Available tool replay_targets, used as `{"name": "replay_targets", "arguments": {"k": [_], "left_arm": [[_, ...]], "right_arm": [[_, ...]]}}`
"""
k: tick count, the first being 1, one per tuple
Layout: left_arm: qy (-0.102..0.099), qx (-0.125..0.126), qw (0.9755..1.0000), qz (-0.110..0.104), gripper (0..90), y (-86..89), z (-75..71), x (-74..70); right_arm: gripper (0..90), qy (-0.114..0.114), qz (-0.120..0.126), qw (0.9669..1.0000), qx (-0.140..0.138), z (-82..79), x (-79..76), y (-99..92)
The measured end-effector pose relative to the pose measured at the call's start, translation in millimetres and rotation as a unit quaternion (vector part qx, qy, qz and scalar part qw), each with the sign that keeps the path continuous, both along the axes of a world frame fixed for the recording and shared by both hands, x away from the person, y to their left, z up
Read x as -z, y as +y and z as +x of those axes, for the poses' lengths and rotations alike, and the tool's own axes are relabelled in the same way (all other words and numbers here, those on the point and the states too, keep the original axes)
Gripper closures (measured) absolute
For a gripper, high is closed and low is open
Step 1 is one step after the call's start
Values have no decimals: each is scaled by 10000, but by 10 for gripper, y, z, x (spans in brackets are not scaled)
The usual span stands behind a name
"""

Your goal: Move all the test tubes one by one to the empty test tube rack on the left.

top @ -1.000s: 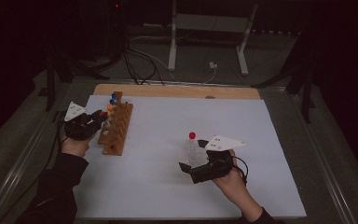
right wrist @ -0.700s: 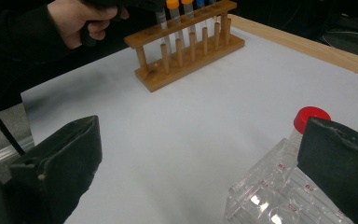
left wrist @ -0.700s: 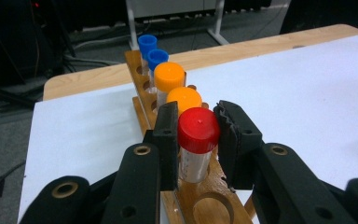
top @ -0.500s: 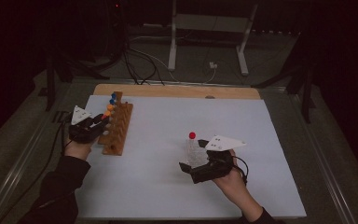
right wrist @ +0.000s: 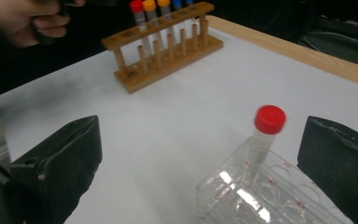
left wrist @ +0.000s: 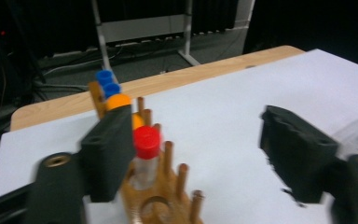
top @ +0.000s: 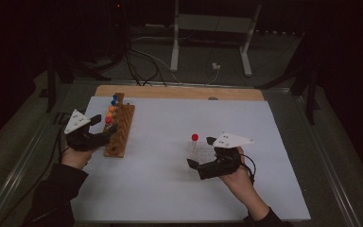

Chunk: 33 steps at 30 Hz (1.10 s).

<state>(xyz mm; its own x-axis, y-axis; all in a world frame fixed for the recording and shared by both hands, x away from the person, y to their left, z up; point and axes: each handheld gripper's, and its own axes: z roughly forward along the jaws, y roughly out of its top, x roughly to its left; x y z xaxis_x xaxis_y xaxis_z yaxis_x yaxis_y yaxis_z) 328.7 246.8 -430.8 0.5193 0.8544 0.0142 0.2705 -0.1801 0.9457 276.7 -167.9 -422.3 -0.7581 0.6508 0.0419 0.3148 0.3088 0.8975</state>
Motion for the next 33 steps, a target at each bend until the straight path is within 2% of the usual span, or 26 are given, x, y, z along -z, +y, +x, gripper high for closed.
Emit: {"name": "replay_targets", "arguments": {"k": [2, 6, 9, 11, 15, 17, 21, 22, 27, 33], "left_arm": [[7, 102, 9999, -15, 160, -57, -53, -8], [73, 417, 9989, -185, 90, -173, -155, 0], [67, 638, 9979, -109, 37, -255, -220, 4], [122, 801, 9966, -155, 26, -300, -259, 5], [208, 1126, 9933, -180, 25, -394, -321, 34], [258, 1240, 9919, -133, 25, -443, -334, 61], [377, 1395, 9895, -94, 25, -507, -336, 106], [396, 1406, 9892, -78, 25, -518, -336, 113], [418, 1496, 9878, -52, 25, -555, -344, 124], [412, 1518, 9875, -29, 25, -571, -345, 129]], "right_arm": [[0, -5, -65, 10000, 74, 37, 25, -10], [0, -15, -167, 9997, 164, 112, 97, -27], [0, 31, -308, 9991, 299, 166, 155, -22], [4, 88, -418, 9984, 368, 214, 211, -17], [120, 143, -569, 9966, 587, 287, 290, -2], [177, 184, -605, 9955, 710, 324, 320, 3], [339, 307, -645, 9944, 786, 404, 366, 11], [396, 360, -672, 9941, 777, 431, 379, 18], [533, 474, -802, 9921, 841, 510, 418, 73], [651, 555, -906, 9908, 835, 580, 459, 130]]}}
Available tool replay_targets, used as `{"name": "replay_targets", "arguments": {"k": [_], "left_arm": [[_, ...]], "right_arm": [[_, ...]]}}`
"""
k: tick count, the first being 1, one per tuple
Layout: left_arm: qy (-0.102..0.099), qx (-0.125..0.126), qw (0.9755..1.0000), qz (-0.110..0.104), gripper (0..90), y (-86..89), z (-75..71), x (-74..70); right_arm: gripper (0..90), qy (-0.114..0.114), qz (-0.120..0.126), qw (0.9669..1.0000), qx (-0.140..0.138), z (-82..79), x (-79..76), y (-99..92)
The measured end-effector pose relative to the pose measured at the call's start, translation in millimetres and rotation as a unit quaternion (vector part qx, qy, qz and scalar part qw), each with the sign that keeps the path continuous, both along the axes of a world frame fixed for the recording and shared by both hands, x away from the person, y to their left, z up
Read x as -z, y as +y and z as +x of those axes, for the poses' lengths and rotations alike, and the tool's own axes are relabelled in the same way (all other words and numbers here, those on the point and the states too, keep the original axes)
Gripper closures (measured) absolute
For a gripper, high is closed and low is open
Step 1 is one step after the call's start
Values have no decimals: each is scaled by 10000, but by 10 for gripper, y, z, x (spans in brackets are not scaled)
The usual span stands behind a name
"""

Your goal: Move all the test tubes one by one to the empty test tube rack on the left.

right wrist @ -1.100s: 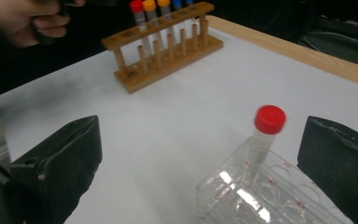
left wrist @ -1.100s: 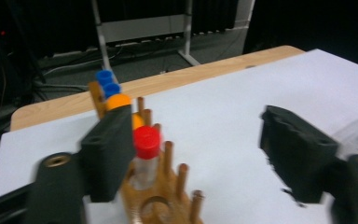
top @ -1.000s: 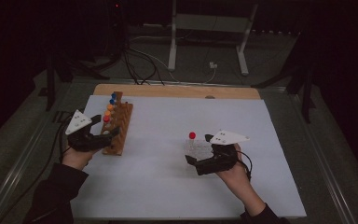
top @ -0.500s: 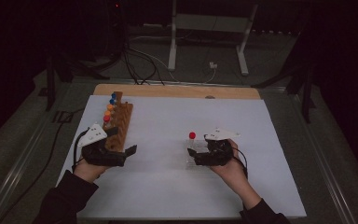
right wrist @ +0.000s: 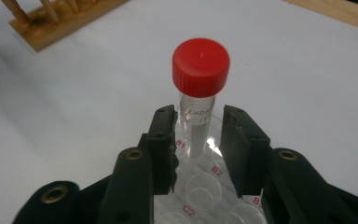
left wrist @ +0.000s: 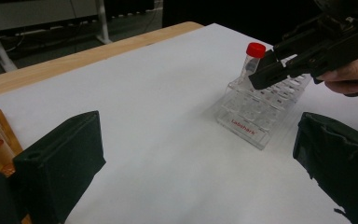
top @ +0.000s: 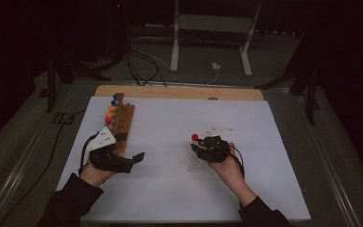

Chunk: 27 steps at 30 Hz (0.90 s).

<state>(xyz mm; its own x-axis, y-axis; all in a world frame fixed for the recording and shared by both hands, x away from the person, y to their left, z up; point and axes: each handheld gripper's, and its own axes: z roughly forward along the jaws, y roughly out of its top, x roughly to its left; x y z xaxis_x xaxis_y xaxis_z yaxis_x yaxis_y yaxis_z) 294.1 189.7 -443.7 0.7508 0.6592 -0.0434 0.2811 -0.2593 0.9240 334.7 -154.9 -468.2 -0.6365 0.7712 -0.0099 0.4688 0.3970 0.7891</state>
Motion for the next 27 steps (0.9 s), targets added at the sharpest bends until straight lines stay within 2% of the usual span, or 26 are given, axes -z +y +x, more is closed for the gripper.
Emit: {"name": "replay_targets", "arguments": {"k": [5, 14, 27], "left_arm": [[-26, -6, 9999, 110, 25, -18, 1, 17], [27, 35, 10000, 32, 25, -5, 14, 14], [-3, 143, 9999, -8, 25, -38, -22, -67]], "right_arm": [[732, 9, -71, 10000, -38, 14, 16, 40], [745, -112, -47, 9999, -33, -18, -37, 29], [745, -713, 313, 9969, -144, -262, -483, -78]]}}
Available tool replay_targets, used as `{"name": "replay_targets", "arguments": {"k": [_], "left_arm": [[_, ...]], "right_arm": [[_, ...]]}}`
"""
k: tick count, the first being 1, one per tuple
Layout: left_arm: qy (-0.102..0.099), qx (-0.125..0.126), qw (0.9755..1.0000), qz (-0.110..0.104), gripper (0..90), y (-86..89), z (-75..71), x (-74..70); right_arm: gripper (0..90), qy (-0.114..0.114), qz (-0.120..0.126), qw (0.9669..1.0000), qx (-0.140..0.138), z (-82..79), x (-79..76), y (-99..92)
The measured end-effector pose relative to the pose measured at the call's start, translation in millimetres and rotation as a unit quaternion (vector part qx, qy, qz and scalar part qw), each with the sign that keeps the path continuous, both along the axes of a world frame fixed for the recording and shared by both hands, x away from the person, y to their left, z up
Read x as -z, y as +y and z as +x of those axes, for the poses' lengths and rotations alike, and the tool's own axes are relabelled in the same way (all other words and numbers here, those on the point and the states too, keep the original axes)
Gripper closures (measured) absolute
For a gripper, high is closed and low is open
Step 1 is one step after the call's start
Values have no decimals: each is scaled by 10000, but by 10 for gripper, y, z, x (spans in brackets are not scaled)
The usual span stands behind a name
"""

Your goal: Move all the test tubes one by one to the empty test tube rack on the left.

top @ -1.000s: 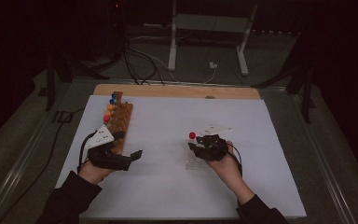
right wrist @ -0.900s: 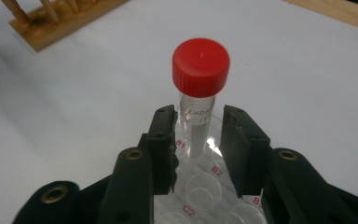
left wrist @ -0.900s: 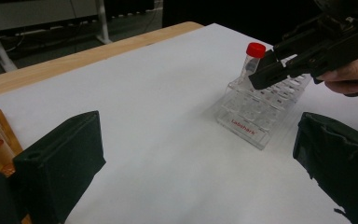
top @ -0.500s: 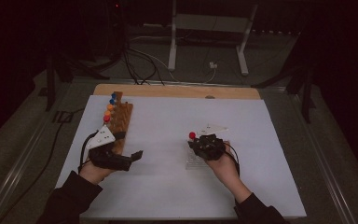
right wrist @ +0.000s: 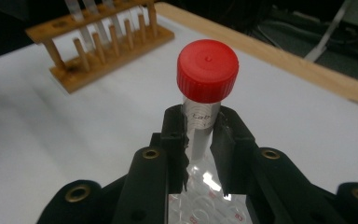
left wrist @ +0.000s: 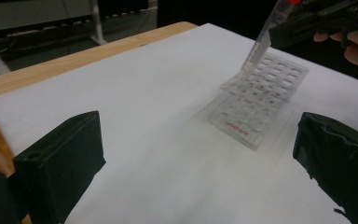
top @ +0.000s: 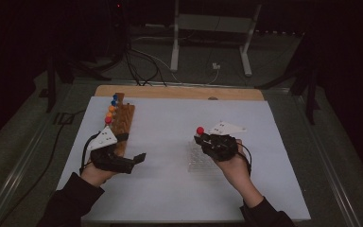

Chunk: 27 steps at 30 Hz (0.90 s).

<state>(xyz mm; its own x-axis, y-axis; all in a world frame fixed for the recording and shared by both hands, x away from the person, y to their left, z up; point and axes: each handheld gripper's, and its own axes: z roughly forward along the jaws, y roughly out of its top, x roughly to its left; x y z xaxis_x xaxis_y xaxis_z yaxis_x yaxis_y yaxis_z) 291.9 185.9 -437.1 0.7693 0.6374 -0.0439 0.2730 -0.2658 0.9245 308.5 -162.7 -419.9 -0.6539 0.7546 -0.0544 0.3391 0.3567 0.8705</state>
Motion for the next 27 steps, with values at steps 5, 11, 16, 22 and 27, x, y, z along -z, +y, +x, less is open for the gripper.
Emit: {"name": "replay_targets", "arguments": {"k": [5, 11, 16, 22, 27], "left_arm": [[-66, 157, 9998, -83, 25, -46, -52, -78], [-109, 405, 9990, -126, 26, -150, -132, -158], [-128, 528, 9984, -135, 28, -250, -196, -199], [-265, 644, 9974, -180, 130, -369, -258, -232], [-304, 755, 9967, -80, 286, -491, -256, -196]], "right_arm": [[745, -141, 129, 9996, -216, -124, -111, 46], [745, -42, 156, 9979, -620, -239, -80, 216], [745, 50, 68, 9959, -895, -292, 32, 382], [745, 214, -87, 9939, -1078, -325, 168, 518], [745, 326, -165, 9920, -1208, -352, 248, 605]]}}
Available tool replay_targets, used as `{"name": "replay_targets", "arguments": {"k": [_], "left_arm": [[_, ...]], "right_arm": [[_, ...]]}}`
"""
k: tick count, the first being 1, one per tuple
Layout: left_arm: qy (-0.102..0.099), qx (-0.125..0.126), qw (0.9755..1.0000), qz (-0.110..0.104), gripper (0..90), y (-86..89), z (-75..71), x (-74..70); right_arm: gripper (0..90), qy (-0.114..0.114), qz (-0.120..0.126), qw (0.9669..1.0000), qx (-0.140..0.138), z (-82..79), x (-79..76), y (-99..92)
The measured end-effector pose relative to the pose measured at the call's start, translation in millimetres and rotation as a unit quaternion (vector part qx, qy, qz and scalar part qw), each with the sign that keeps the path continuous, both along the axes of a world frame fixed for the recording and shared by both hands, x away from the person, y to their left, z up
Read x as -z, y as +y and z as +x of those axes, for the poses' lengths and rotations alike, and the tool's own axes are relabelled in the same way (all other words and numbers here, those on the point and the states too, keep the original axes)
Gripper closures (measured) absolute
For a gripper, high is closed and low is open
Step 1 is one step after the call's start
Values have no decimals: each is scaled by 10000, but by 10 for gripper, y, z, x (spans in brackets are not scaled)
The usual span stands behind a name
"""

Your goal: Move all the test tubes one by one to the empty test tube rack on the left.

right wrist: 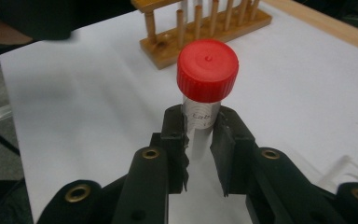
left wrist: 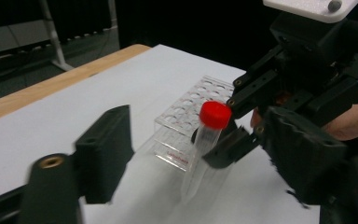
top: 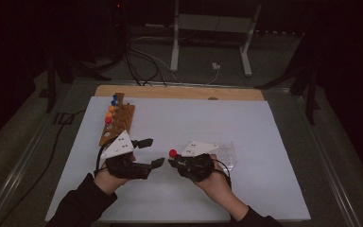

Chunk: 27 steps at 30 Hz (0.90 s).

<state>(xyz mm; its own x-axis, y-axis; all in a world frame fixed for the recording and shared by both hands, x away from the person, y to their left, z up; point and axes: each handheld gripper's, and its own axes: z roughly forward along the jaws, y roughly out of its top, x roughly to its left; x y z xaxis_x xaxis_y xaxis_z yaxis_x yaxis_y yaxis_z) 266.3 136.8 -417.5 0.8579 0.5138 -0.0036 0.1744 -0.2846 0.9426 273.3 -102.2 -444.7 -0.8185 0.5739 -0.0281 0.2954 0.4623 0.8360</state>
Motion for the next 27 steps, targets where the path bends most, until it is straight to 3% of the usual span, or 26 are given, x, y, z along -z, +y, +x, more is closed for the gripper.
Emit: {"name": "replay_targets", "arguments": {"k": [12, 16, 23, 27], "left_arm": [[78, 273, 9991, 320, 528, -287, 99, 167], [-21, 284, 9988, 395, 693, -311, 118, 196], [-117, 287, 9987, 394, 713, -293, 118, 175], [-168, 154, 9991, 347, 715, -228, 127, 125]], "right_arm": [[745, 114, -31, 9999, -77, -12, 43, 47], [745, 113, -28, 9999, -59, -12, 33, 39], [732, 109, 24, 9999, -59, -6, 27, 23], [643, 105, 101, 9999, -31, -1, 9, -4]]}}
